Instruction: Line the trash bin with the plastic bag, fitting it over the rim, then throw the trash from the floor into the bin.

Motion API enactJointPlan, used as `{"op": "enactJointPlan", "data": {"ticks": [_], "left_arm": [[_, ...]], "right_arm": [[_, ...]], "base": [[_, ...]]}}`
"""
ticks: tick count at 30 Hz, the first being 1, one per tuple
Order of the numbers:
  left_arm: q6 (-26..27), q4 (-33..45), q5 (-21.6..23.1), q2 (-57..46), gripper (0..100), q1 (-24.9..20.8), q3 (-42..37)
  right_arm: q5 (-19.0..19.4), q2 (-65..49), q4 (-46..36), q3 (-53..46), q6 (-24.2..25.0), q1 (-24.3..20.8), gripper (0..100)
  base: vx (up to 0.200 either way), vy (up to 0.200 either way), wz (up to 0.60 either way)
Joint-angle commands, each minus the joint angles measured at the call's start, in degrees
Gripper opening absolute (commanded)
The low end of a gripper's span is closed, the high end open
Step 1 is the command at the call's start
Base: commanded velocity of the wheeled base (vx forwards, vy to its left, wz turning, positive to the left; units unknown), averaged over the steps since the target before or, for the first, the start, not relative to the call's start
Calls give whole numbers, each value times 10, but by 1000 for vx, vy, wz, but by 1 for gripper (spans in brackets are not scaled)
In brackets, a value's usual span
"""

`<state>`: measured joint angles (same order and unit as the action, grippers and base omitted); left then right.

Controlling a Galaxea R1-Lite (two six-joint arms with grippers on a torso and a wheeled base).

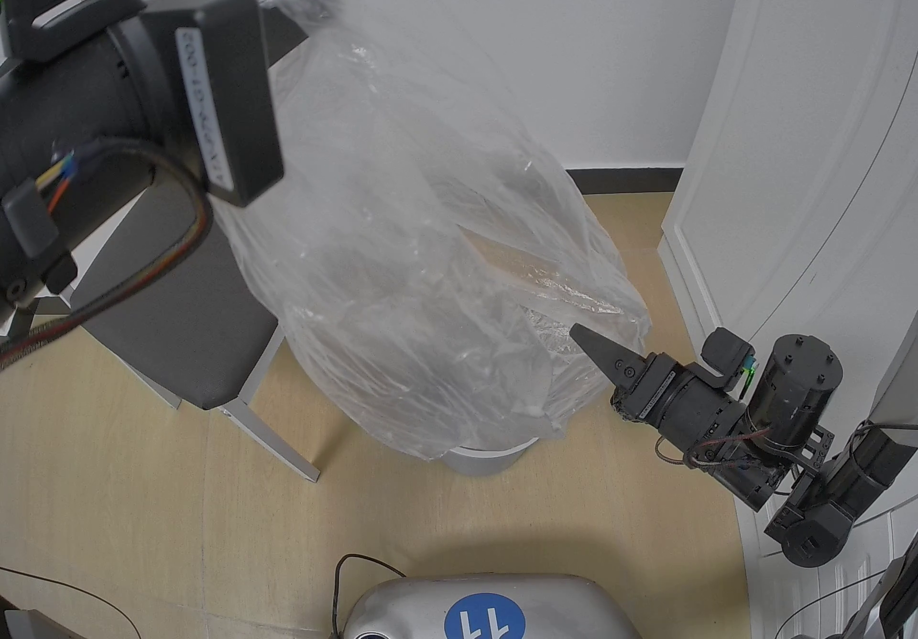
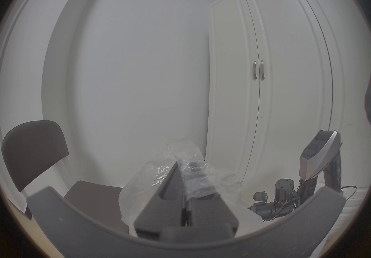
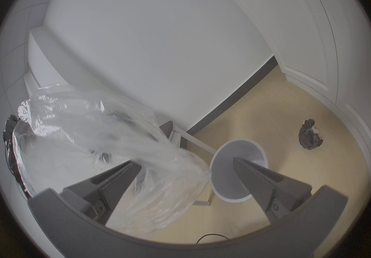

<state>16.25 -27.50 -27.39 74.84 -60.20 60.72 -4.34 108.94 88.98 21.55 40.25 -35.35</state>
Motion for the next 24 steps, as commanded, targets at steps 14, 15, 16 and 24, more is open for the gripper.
{"op": "enactJointPlan", "data": {"ticks": [14,15,16,24], "left_arm": [[-2,0,0,0,0,7,-9],[-3,0,0,-2,0,9,-13],[-7,1,0,-3,0,10,-17],[-10,10,-3,-12,0,69,-71]], "right_arm": [[-1,-9,10,1,-5,6,0],[-1,-13,10,1,-7,7,0],[-1,-15,10,1,-9,11,0],[-1,-51,10,-1,-52,31,0]], "base": [[0,0,0],[0,0,0],[0,0,0],[0,0,0]]}}
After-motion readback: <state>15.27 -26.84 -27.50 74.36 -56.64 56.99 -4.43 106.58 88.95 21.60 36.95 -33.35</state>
